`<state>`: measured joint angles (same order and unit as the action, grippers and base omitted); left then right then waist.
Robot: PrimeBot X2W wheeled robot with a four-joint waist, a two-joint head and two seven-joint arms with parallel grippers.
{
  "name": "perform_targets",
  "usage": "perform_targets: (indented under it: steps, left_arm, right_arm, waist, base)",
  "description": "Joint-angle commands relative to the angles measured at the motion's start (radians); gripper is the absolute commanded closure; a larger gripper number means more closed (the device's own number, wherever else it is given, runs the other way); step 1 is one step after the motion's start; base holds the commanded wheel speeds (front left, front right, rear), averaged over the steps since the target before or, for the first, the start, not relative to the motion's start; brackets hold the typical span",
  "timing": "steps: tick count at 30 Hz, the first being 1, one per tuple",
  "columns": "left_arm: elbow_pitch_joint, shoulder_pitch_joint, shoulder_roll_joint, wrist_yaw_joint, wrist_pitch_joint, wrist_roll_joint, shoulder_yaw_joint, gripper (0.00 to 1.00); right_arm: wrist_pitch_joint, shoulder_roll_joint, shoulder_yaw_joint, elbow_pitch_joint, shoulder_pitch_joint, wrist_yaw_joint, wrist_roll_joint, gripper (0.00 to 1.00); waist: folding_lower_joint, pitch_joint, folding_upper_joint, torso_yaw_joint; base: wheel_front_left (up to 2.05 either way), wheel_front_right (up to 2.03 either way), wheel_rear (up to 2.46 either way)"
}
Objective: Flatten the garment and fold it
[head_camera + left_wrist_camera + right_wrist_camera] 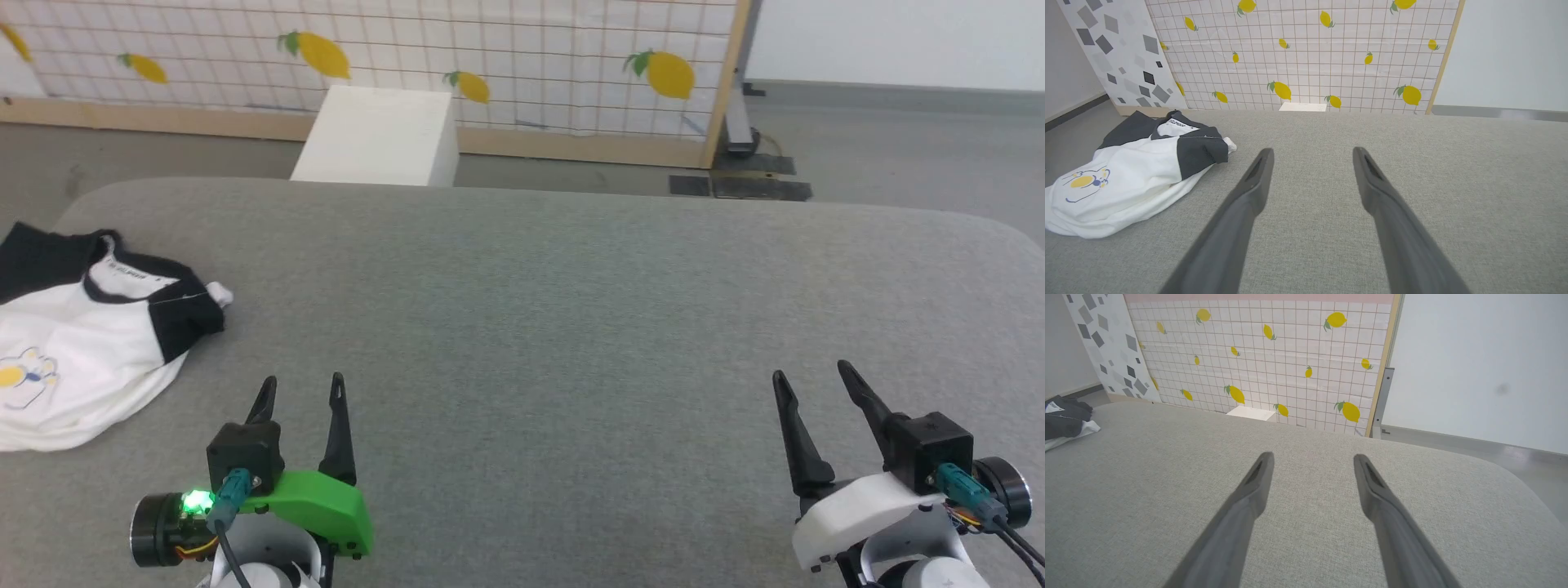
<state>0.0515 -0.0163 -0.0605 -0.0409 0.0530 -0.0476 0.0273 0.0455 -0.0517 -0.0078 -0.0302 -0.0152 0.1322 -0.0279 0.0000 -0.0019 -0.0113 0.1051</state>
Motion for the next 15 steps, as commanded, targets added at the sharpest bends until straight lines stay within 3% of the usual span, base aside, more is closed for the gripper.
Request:
perform_targets:
  steps: [1, 15]
  left_arm:
    - [0.005, -0.015, -0.008, -0.008, 0.010, -0.012, 0.002, 0.00]
    - [0.015, -0.010, -0.020, -0.042, 0.035, -0.037, 0.007, 0.00]
  right_arm:
    - [0.011, 0.000, -0.001, -0.005, 0.016, 0.000, -0.008, 0.00]
    - [0.039, 0.001, 0.003, -0.021, 0.026, 0.000, -0.022, 0.00]
  waist:
    - [0.0000, -0.002, 0.0027, 0.026]
    - [0.0000, -0.002, 0.0040, 0.133]
  base:
    - [0.00, 0.00, 0.00]
    - [0.00, 0.00, 0.00]
